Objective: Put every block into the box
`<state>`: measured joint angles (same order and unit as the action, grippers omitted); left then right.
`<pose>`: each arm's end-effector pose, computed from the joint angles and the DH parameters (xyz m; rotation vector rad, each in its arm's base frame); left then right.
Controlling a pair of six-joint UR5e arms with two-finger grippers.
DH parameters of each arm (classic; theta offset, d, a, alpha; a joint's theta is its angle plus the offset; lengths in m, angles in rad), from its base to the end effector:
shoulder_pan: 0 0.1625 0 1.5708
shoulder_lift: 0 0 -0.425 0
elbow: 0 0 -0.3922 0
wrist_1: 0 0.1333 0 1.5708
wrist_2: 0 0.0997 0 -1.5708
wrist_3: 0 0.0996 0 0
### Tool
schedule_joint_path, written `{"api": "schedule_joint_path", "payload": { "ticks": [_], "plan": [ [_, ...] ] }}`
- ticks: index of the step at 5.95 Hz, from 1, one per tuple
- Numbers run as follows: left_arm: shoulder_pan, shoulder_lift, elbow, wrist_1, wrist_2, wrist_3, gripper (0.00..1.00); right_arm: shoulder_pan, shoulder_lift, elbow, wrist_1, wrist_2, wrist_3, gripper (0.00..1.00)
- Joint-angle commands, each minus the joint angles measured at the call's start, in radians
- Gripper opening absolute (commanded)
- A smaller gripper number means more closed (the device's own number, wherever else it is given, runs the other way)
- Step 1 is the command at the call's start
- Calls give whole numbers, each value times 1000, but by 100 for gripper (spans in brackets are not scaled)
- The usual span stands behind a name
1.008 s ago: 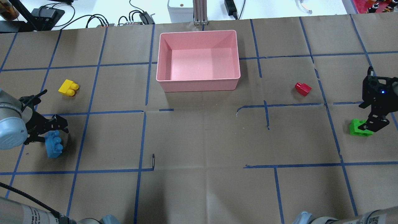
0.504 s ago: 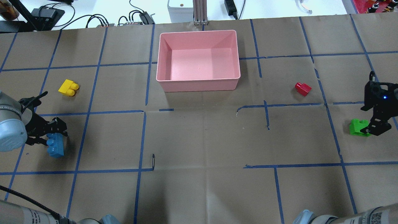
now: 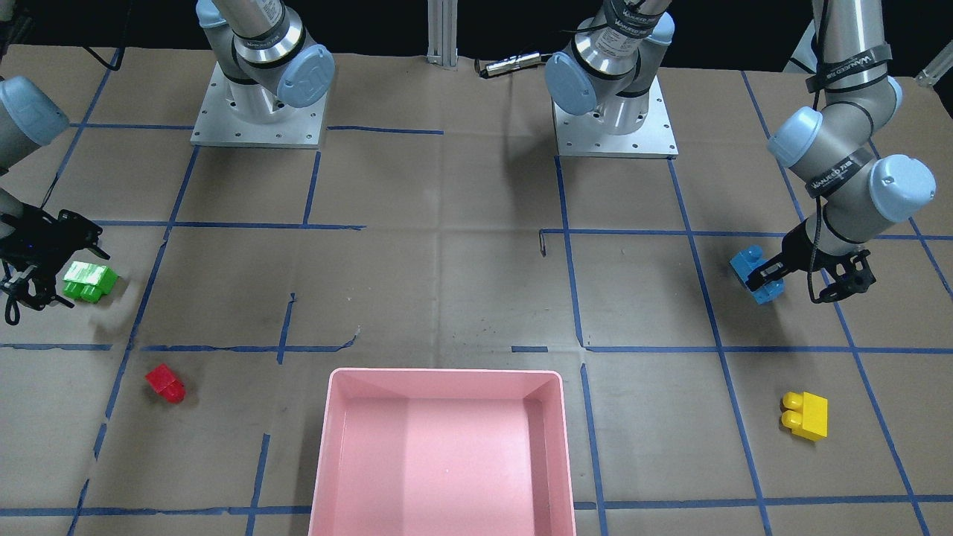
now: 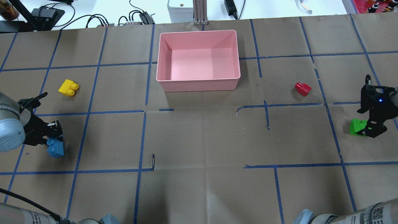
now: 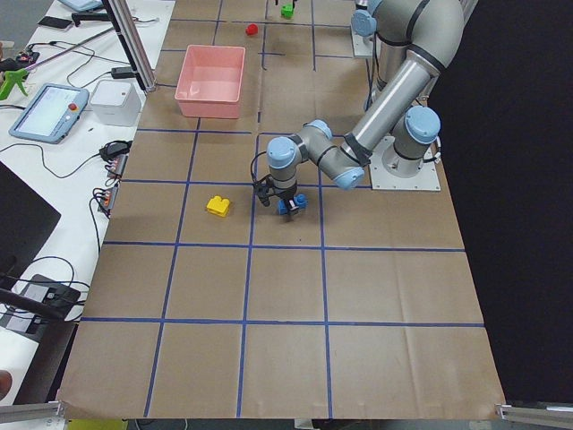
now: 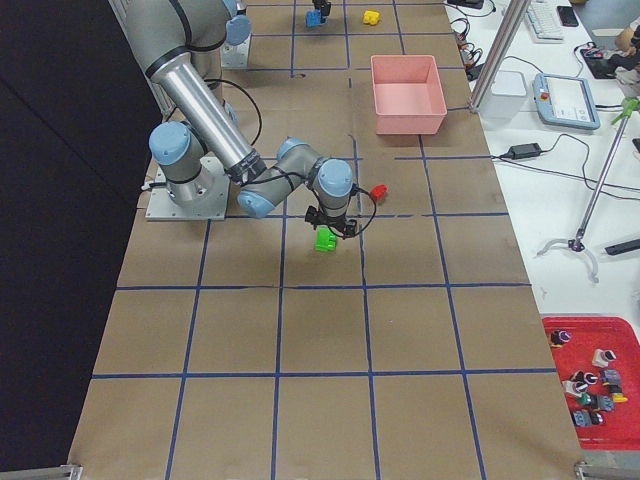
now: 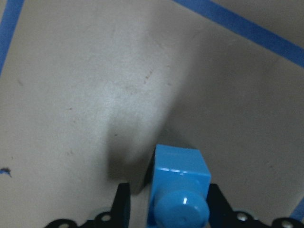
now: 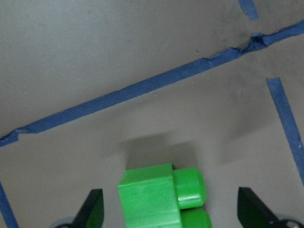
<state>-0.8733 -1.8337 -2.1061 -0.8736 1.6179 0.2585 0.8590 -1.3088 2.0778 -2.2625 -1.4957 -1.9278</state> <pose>0.2055 -0.4454 0.1830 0.6783 -3.0577 -0.1745 -0.2093 -0.4582 0.1935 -1.7369 2.5035 -0.0816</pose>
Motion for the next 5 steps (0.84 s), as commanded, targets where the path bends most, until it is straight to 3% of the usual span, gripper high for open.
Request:
{"api": "schedule_joint_path", "payload": {
  "ticks": [1,2,3,4,5],
  "plan": [
    [-3,33,41,-131,0,16,6,0,3,16,-15,0,-2,100],
    [-6,31,129,-196,-1,16,0,0,3,19,-15,0,-4,100],
    [-15,12,287,-319,7,46,0,0,5,19,-17,0,-25,100],
    [-32,-1,451,-463,7,135,1,0,5,19,-19,2,-27,100],
    [-106,8,550,-493,7,257,8,-2,5,19,-20,18,-52,99]
  ]
}}
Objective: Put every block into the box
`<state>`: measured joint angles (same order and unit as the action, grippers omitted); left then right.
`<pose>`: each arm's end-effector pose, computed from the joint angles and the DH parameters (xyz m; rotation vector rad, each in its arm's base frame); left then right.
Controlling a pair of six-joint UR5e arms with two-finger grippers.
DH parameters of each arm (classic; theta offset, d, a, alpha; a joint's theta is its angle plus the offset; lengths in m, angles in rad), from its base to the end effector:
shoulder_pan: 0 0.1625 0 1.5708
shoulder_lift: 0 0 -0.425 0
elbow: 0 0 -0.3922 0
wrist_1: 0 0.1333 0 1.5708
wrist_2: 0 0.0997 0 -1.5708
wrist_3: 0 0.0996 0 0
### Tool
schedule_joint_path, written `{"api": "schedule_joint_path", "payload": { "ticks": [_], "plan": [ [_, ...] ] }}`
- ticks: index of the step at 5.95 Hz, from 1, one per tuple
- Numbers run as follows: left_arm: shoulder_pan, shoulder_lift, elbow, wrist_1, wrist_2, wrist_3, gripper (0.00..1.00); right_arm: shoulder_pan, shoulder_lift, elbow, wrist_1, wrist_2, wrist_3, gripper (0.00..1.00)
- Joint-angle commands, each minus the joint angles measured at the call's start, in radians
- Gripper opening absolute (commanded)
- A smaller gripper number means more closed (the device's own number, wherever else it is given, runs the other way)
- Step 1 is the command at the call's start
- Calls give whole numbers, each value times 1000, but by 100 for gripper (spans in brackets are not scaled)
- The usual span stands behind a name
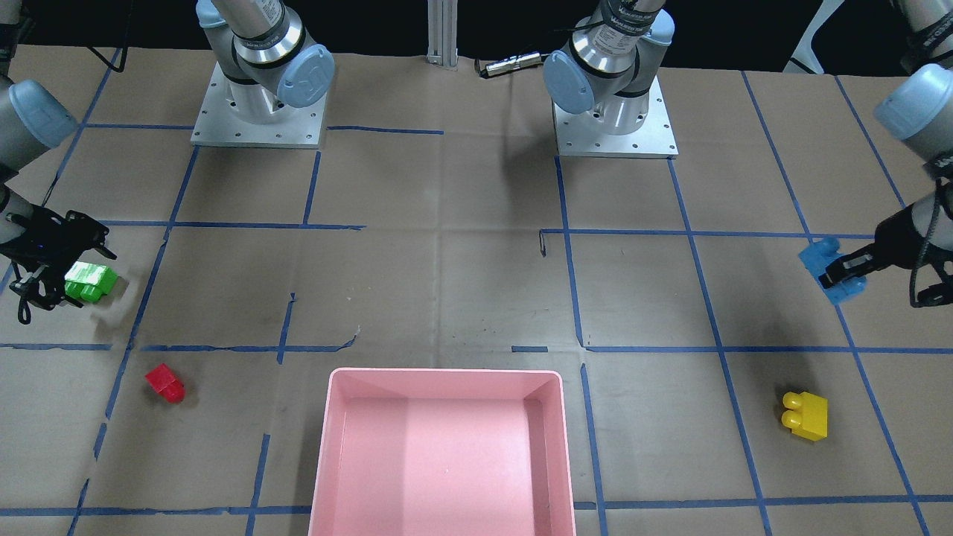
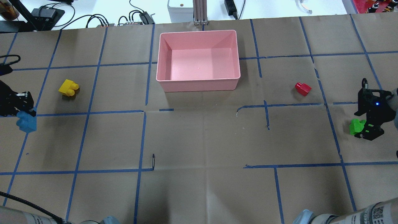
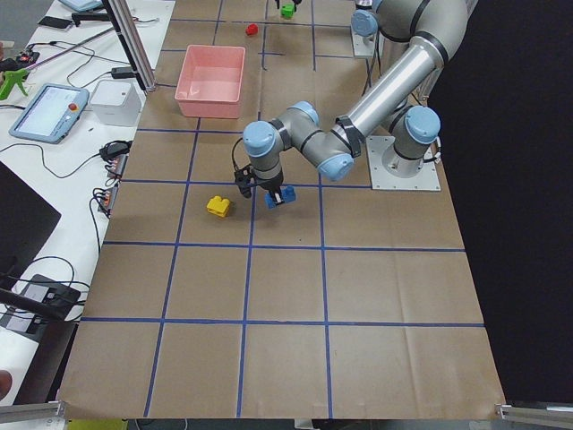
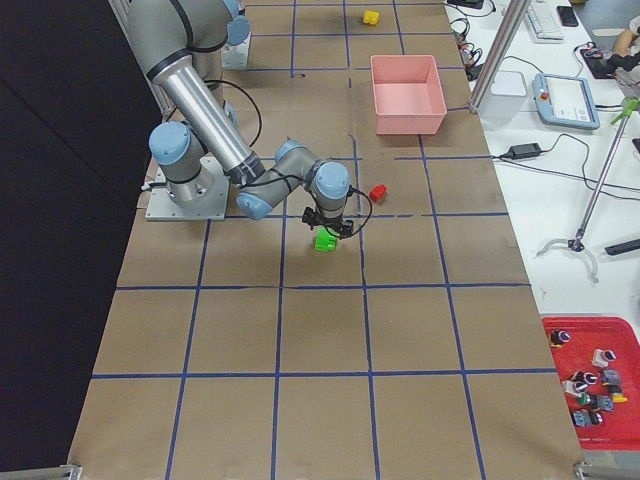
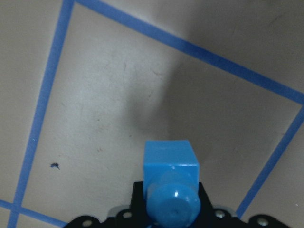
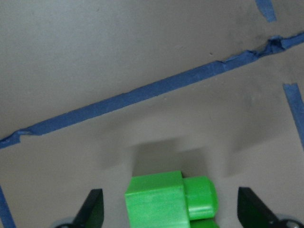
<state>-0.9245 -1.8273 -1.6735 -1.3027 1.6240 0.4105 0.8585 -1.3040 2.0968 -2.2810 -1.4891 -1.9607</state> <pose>0.2382 -0.5283 0.3276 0.3652 -3.1159 -0.1656 -0.2057 -0.4546 0.1859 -1.7731 2.4705 -0.0917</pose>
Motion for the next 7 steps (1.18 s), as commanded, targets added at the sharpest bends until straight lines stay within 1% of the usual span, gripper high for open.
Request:
{"api": "schedule_joint_path", "payload": {
  "ticks": [1,2,3,4,5,6,7],
  "plan": [
    [-142,6,161,-63,2,109,2,-10,0,0,-3,97,-103,99],
    [-225,-1,199,-63,-3,111,0,-18,-4,-1,0,115,-110,99],
    [-332,-18,243,-63,-13,102,0,-19,-3,-1,-2,115,-110,99],
    [-409,-48,259,-61,-62,82,0,-22,9,-1,-3,99,-110,100],
    [-471,-84,265,-61,-173,-64,0,-33,28,-3,-3,96,-112,100],
    [-584,-120,300,-46,-173,-208,0,-45,26,-4,-3,83,-112,100],
    [-672,-200,393,-46,-164,-352,0,-56,26,-7,-3,81,-124,100]
  ]
}}
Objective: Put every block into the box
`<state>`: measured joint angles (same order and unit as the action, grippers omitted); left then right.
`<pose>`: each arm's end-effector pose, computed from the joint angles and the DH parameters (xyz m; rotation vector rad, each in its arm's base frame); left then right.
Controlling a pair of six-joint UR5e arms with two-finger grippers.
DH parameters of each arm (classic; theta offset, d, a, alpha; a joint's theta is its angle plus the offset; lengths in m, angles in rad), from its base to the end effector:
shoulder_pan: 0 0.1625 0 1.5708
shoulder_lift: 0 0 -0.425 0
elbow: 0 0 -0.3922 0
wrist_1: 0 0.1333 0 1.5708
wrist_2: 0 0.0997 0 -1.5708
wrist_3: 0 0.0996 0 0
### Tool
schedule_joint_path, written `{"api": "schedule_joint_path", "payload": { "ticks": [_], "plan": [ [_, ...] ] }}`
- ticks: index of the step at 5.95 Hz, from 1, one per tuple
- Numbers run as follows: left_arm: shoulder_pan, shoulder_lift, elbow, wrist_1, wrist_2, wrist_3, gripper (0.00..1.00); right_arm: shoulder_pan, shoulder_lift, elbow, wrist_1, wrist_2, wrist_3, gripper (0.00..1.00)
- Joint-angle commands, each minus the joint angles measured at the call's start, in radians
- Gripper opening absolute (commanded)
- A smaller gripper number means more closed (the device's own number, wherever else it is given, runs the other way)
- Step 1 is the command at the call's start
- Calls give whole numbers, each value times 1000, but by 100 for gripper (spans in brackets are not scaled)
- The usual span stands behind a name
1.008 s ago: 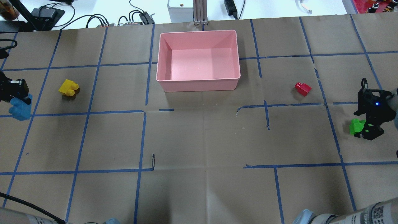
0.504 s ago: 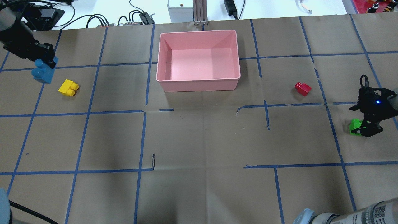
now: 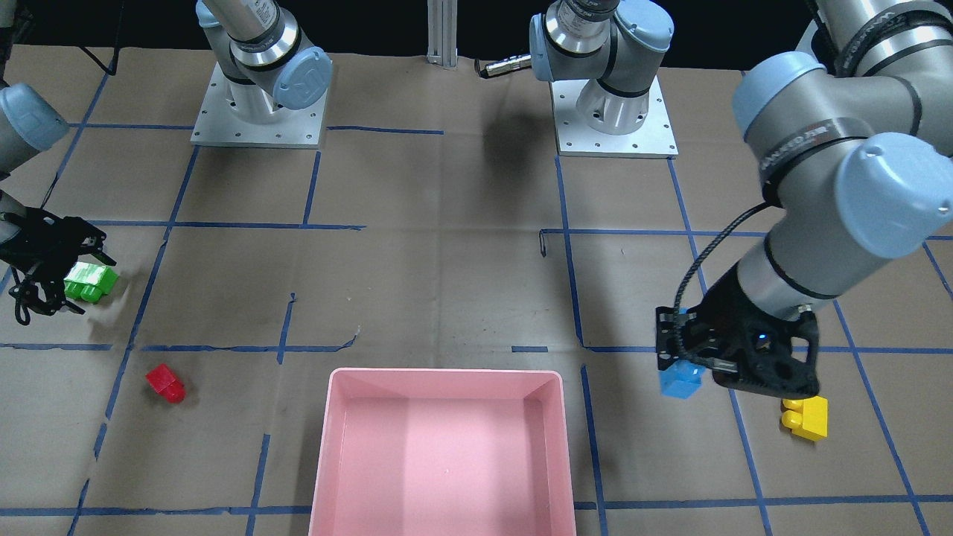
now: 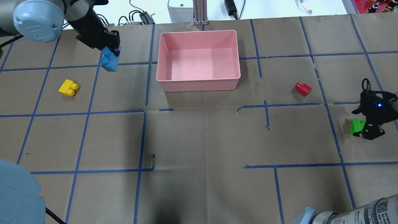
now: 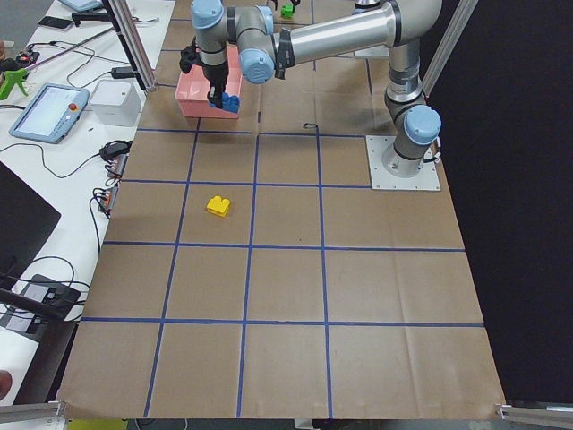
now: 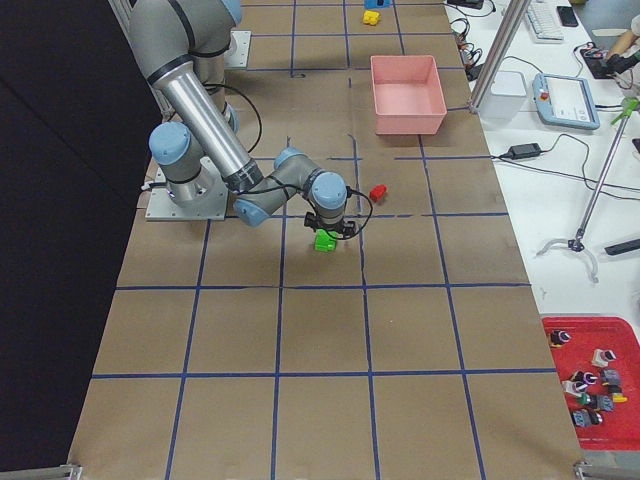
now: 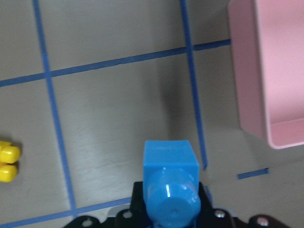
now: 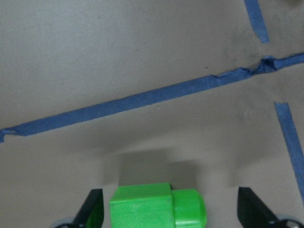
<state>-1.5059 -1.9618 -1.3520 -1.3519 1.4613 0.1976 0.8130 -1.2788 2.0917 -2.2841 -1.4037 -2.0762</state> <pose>-0.1016 -0.6606 0.3940 -0.2053 -3.0308 0.0921 -0.2220 -0.4527 0.1770 -1.8333 2.3866 -0.2261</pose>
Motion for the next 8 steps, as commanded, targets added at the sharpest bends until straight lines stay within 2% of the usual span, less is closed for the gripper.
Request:
{"api": "schedule_joint_path", "payload": {
  "ticks": [1,2,3,4,5,6,7,8],
  "plan": [
    [-156,-172,199,2,1,-232,0,-27,1,-2,1,-5,-16,100],
    [-210,-277,328,-9,31,-312,0,-32,-7,-2,6,11,-40,96],
    [-255,-352,367,2,59,-369,0,-34,-14,-2,6,18,-57,66],
    [-279,-391,363,8,59,-409,2,-34,-17,-1,6,15,-59,57],
    [-283,-390,357,8,56,-438,33,-34,-16,-1,6,14,-59,55],
    [-283,-376,347,10,47,-498,78,-34,-17,-2,6,14,-59,52],
    [-283,-352,352,10,54,-588,98,-34,-27,-13,11,12,-58,33],
    [-283,-330,346,8,47,-592,99,-34,-39,-24,14,9,-55,19]
  ]
}}
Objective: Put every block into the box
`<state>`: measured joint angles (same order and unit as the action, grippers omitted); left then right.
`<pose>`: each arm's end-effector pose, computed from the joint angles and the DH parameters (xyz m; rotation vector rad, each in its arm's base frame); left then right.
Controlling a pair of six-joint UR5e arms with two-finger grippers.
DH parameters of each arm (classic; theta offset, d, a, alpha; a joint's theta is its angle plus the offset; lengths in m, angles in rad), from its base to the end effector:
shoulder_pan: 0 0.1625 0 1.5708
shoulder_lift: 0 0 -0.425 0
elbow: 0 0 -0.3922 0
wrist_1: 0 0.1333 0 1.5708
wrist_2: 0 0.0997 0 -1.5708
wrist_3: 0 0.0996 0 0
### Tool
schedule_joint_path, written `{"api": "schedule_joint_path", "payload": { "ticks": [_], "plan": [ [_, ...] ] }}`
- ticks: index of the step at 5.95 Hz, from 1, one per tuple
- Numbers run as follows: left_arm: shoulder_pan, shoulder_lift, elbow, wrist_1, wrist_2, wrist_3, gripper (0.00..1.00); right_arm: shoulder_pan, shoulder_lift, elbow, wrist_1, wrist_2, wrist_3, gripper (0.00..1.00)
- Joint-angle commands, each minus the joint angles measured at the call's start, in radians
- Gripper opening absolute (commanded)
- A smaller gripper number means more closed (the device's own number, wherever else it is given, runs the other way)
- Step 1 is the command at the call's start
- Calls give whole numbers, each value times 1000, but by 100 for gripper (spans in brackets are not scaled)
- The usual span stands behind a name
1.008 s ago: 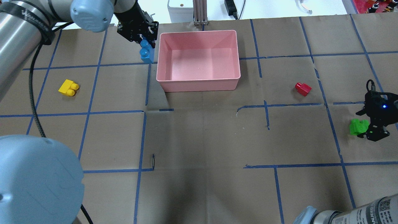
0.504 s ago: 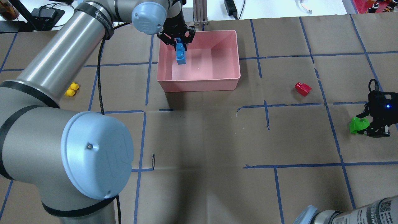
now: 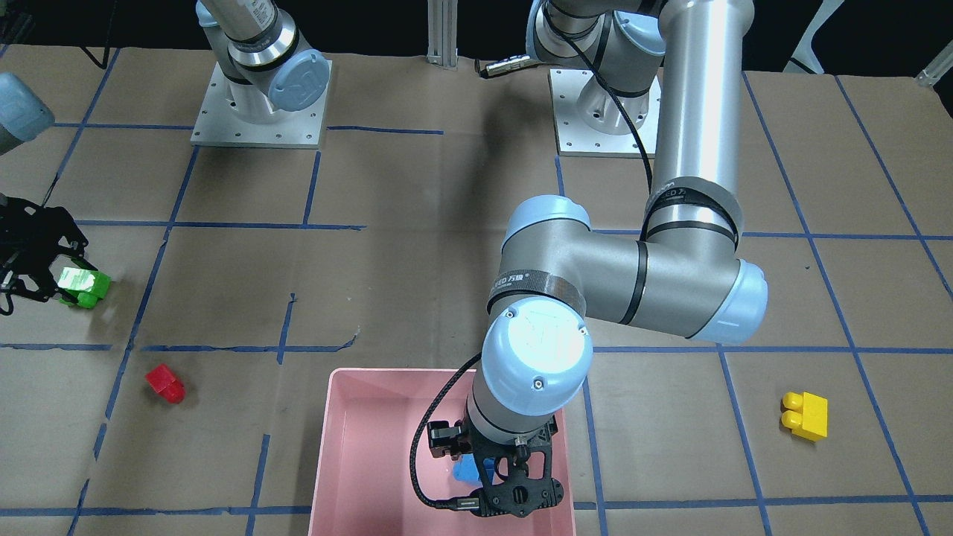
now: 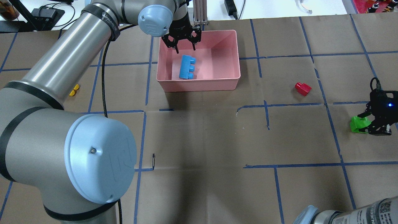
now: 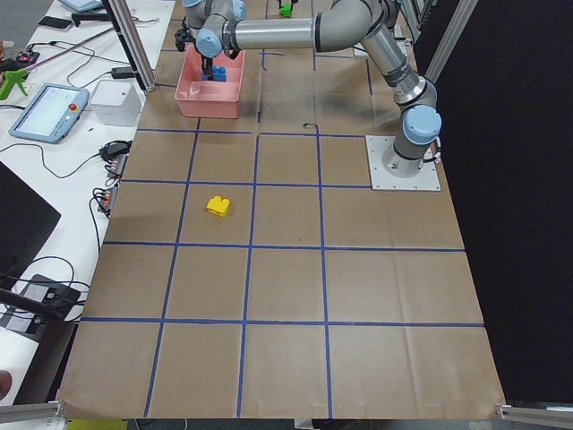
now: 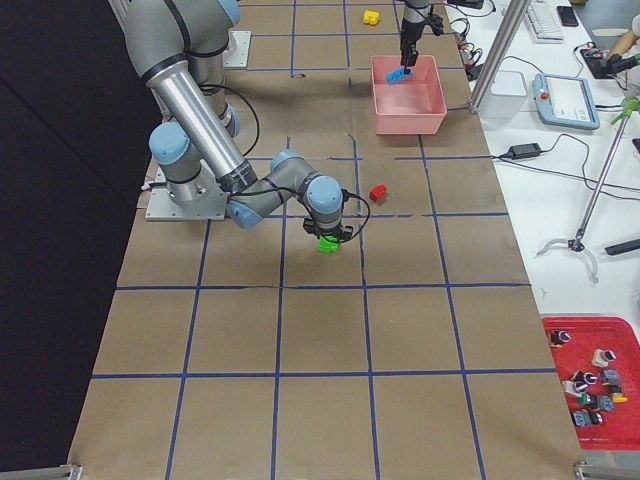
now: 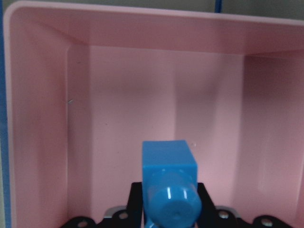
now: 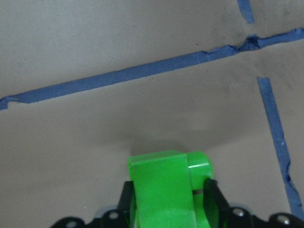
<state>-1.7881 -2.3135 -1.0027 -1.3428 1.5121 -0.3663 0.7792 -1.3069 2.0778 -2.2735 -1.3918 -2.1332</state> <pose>-0.3037 -0.7302 0.3135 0.2261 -3.0613 0.0526 -0.2389 -0.4482 0.1949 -1.8846 2.3899 -0.2603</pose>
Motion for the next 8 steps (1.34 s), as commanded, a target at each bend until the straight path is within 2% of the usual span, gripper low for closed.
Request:
{"api": "schedule_joint_path", "payload": {
  "ticks": [1,2,3,5,6,8],
  "plan": [
    [4,48,-1,-1,2,-26,100,2,-29,-21,3,-9,10,14],
    [38,106,-10,-18,5,-16,100,3,-32,-31,6,-7,10,9],
    [120,155,-14,-44,3,25,100,5,-35,-35,18,-3,7,6],
    [286,233,-78,-108,5,281,100,34,-61,-85,66,8,30,3],
    [374,279,-140,-111,6,422,100,104,-75,-146,109,51,86,3],
    [594,325,-249,-108,7,713,100,278,-83,-298,254,74,285,3]
  ]
}}
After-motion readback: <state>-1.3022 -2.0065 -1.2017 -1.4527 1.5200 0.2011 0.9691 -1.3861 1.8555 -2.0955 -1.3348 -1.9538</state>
